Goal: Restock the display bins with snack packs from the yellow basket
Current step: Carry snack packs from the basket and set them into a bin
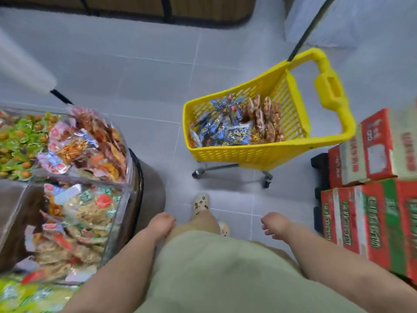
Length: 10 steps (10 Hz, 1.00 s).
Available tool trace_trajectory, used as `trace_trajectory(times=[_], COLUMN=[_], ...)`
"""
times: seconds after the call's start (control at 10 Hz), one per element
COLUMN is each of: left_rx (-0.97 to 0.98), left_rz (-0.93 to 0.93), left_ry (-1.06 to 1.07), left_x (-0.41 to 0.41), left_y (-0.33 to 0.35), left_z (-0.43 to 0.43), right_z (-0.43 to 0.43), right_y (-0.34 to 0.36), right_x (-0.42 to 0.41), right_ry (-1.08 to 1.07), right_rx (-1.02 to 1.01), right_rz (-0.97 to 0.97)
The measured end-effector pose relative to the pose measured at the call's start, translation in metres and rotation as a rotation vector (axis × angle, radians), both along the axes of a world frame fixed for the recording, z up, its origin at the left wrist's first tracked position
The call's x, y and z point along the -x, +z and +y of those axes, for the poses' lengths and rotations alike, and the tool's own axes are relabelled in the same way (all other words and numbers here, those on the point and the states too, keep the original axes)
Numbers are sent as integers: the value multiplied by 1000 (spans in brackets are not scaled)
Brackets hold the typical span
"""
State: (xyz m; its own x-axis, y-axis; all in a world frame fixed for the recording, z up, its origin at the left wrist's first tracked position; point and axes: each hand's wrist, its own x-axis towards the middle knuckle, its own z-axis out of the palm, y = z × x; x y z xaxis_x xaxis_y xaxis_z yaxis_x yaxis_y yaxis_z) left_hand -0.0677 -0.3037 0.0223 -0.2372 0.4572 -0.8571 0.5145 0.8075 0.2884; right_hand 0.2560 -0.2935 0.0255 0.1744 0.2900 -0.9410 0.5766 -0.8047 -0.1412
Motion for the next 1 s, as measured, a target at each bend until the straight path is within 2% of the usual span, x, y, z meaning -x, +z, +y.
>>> trace_trajectory(times=[0.1,0.3,0.4,0.5,0.6,0.7,0.9,1.0], left_rx=[39,25,25,25,48,65,142,170], left_rz=[48,-42,-42,-30,1,-11,-65,-56], left_ry=[-306,-271,-209,-202,-289,-287,-83,-121], left_x=[-4,0,15,23,25,19,-18,-33], left_y=[2,7,1,2,4,-2,-15,-20], left_z=[48,141,191,223,255,268,279,285], right_z=[11,72,101,121,152,180,268,293], right_y=[-3,-3,-7,-11,-9,-3,-16,-34], right_x=[-11,-8,-4,1,5,5,-3,-8], right_ry=[-99,-104,-219,-154,-219,-394,-266,-225], right_rx=[73,-39,-85,-99,-130,-147,-298,-261], right_rz=[3,19,3,-4,36,119,157,148])
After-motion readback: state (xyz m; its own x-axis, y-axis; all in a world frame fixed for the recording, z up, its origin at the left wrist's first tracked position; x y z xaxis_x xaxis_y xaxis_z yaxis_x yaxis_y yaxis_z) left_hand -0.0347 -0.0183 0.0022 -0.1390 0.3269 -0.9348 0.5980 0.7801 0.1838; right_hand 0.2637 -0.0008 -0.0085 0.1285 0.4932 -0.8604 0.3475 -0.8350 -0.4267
